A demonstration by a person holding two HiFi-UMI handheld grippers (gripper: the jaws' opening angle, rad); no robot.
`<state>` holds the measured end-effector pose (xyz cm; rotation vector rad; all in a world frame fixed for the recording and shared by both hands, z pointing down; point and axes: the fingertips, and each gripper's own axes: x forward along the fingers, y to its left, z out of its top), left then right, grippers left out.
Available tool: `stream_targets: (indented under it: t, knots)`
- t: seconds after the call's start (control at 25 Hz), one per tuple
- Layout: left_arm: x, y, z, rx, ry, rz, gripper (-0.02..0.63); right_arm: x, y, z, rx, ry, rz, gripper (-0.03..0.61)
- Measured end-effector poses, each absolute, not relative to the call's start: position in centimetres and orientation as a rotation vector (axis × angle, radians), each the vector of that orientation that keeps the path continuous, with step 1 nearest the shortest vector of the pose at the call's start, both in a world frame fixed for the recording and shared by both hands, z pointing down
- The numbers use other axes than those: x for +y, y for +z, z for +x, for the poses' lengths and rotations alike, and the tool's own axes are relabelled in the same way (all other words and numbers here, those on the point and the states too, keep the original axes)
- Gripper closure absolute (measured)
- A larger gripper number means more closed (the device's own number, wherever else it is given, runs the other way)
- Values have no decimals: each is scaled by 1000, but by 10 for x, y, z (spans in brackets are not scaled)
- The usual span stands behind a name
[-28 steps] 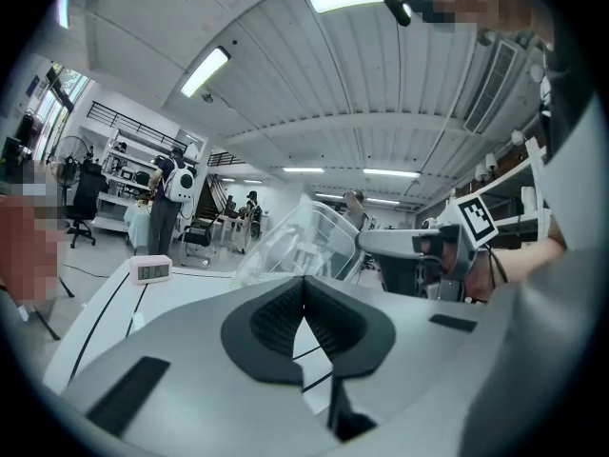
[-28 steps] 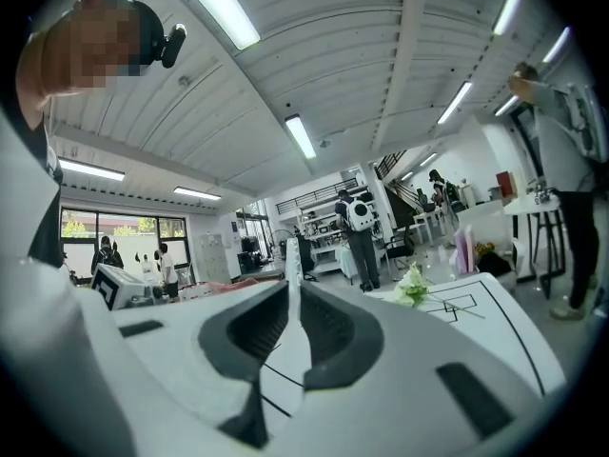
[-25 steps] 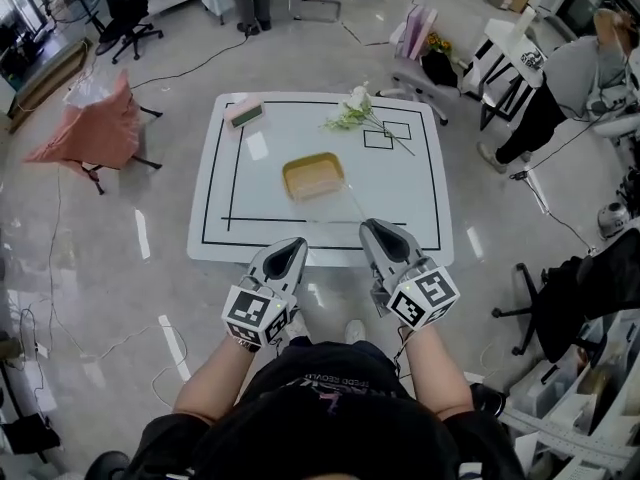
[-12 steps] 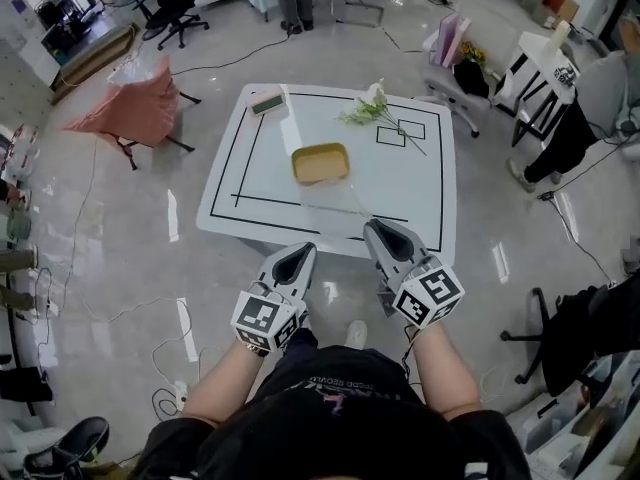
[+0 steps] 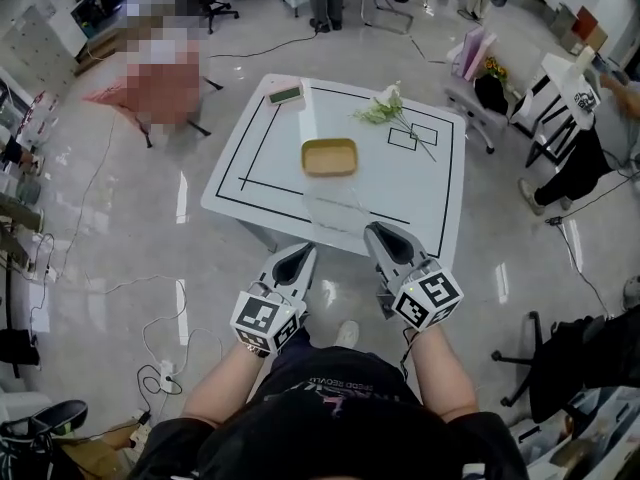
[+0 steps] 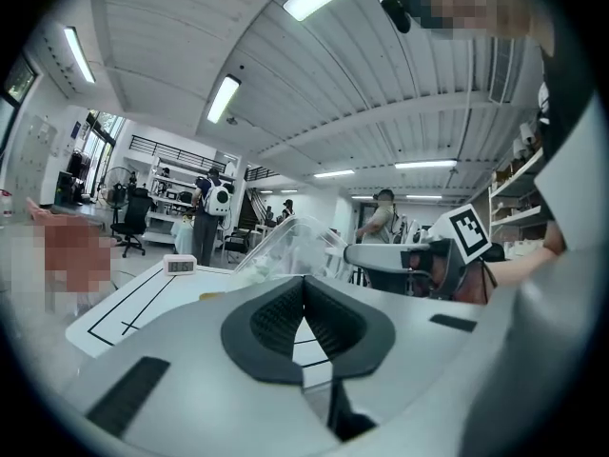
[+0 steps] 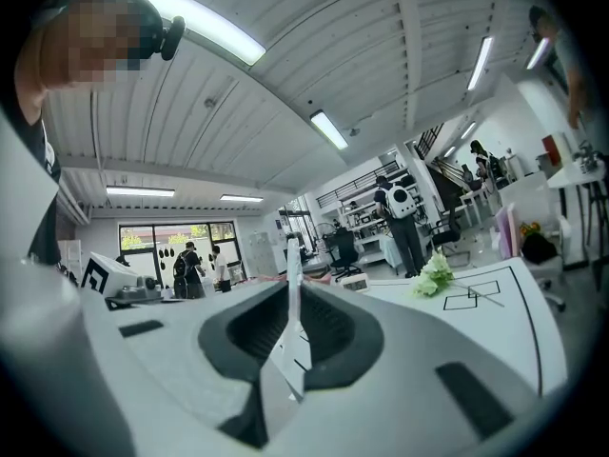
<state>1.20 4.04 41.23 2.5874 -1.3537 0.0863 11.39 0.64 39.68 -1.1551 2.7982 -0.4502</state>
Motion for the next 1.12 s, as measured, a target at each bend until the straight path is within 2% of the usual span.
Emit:
stream_targets:
  t: [1.12]
  knots:
    - [48,408,25,-1382,63,2584,611,12,399,125,2799,-461,-1134,538]
